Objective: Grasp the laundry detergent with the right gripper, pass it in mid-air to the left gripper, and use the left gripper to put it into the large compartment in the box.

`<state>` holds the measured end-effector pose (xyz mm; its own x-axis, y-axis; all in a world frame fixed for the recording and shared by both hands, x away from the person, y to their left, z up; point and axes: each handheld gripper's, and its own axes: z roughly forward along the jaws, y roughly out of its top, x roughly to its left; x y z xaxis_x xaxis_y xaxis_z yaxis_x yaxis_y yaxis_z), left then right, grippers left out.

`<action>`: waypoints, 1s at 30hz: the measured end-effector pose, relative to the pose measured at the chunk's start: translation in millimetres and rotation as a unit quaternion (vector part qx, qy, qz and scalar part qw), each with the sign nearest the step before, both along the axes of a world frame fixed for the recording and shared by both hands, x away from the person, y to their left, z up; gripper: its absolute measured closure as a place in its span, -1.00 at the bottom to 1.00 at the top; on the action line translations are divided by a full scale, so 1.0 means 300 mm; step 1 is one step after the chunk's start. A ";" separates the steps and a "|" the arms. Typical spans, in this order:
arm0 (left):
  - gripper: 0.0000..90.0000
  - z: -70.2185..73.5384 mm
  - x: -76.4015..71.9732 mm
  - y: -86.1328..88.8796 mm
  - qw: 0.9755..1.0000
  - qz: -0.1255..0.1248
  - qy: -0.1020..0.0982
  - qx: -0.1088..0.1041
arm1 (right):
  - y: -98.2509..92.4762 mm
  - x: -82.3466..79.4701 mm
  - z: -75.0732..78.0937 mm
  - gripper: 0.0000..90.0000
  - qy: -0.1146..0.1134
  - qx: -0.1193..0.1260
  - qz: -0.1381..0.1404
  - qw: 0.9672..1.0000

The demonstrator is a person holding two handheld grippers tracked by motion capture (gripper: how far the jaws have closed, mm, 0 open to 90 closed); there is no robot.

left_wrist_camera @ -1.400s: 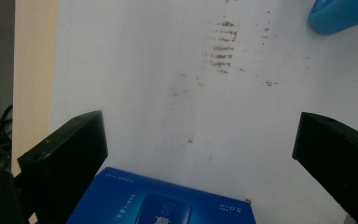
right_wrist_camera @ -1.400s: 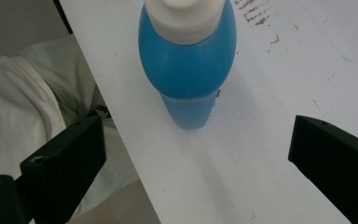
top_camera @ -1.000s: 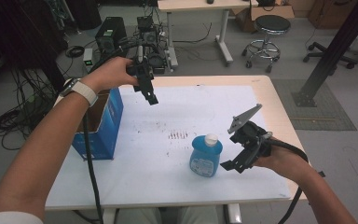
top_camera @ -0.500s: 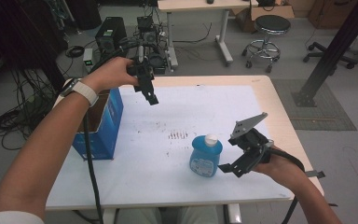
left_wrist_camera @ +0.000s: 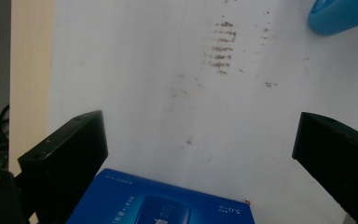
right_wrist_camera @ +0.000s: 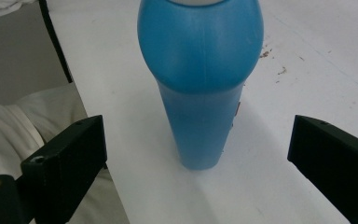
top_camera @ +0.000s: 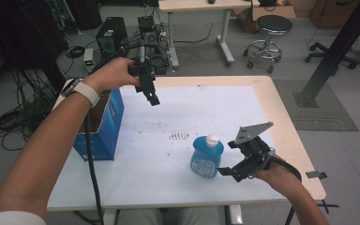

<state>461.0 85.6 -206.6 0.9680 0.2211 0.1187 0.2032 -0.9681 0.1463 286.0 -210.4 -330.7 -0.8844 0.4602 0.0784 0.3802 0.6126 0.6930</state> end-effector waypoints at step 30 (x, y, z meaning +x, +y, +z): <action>-0.92 -0.005 -0.003 -0.005 1.000 0.000 0.002 0.002 | -0.024 -0.028 -0.113 -0.89 -0.036 0.071 -0.021 0.997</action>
<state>460.0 84.0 -208.2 0.9687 0.2199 0.1152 0.2030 -0.9688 0.1425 277.6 -217.7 -364.7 -0.8704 0.4855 0.0819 0.3490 0.4908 0.7983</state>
